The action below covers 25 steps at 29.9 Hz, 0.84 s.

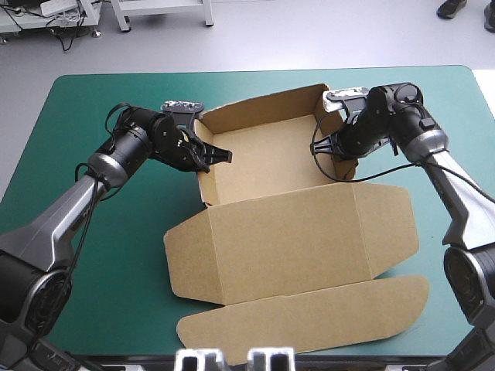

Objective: Fold the box

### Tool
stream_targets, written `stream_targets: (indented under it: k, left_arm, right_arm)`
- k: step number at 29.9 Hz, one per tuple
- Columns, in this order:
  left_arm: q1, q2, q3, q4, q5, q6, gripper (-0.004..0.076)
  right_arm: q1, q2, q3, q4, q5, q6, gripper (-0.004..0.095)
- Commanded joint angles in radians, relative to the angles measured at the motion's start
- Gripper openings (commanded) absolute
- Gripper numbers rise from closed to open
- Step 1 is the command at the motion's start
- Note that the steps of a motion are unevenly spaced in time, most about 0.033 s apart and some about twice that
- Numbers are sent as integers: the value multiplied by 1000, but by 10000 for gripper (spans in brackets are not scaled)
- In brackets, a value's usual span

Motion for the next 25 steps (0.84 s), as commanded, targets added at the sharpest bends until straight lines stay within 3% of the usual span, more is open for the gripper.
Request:
stream_targets:
  k: [1,8,19,25]
  left_arm:
    - [-4,-11,-50,17,31,68,-5]
    - [-4,47,-61,7,47,74,-5]
    - [-53,142,-166,36,127,88,-5]
    - [-62,169,-168,75,146,82,-5]
  right_arm:
    - [13,-24,-31,-52,38,-8,-15]
    - [119,42,-31,-232,14,111,-14]
    - [131,109,-31,-132,-16,157,-15]
    - [131,109,-31,-149,11,156,-15]
